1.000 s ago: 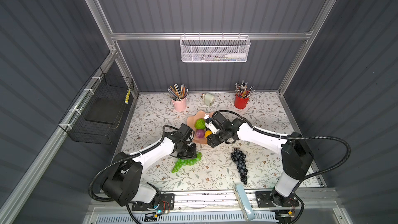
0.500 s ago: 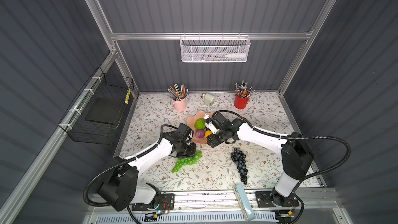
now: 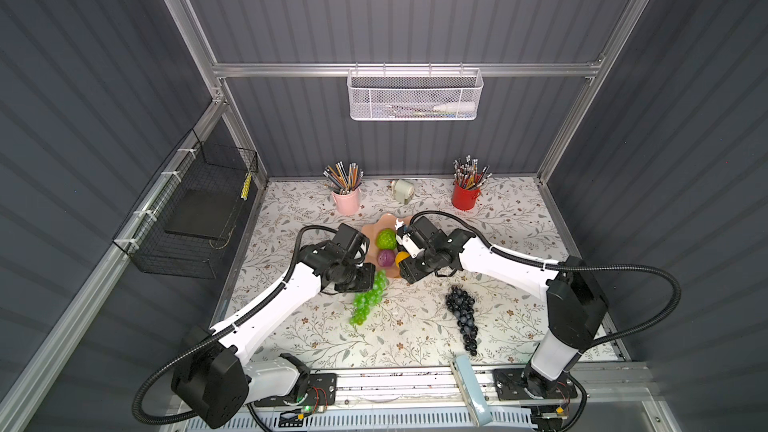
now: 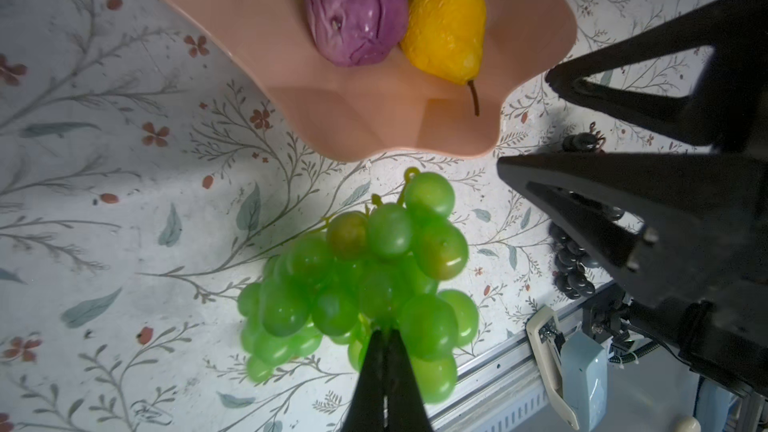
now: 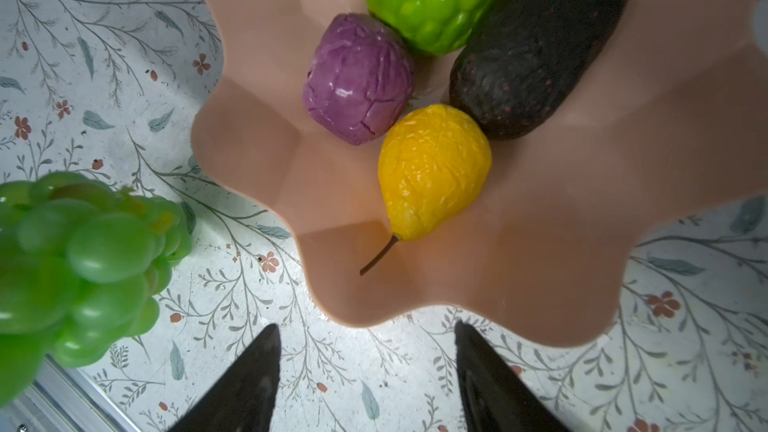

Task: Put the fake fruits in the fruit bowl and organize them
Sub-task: 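Carry the green grapes over the bowl with the left gripper and lower them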

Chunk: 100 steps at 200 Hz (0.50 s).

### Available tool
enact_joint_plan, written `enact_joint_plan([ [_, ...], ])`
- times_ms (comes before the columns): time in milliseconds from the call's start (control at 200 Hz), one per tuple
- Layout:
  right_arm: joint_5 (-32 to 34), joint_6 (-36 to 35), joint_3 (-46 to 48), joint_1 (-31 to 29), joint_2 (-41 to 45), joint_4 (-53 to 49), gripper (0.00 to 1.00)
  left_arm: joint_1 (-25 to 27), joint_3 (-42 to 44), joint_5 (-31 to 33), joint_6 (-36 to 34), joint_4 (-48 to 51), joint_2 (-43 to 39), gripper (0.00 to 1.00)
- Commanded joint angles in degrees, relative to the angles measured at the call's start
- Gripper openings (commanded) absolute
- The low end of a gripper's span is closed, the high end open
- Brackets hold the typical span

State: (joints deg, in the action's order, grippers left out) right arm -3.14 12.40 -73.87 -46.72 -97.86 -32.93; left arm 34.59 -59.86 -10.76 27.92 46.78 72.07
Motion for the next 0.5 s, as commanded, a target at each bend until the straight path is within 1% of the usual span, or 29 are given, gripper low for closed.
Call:
enact_joint_plan([
  [0, 1.0, -0.4, 0.4, 0.4, 3.0, 0.0, 0.68, 0.3, -5.7, 3.5, -2.0, 5.1, -1.8, 0.03],
  [125, -2.3, 2.2, 1.6, 2.9, 6.3, 2.7, 0.68, 0.3, -13.1, 5.4, -2.3, 7.8, -0.9, 0.02],
  [270, -0.7, 1.3, 2.1, 3.9, 7.9, 3.5, 0.68, 0.3, -20.6, 5.9, -3.2, 9.2, 2.8, 0.01],
  [300, -0.5, 1.0, 2.1, 4.1, 7.9, 3.6, 0.68, 0.3, -23.6, 5.9, -3.4, 8.8, 3.7, 0.01],
  [495, -0.7, 1.2, 2.8, 4.7, 8.1, 3.8, 0.68, 0.3, -29.4, 3.7, -3.8, 6.0, 9.1, 0.00],
])
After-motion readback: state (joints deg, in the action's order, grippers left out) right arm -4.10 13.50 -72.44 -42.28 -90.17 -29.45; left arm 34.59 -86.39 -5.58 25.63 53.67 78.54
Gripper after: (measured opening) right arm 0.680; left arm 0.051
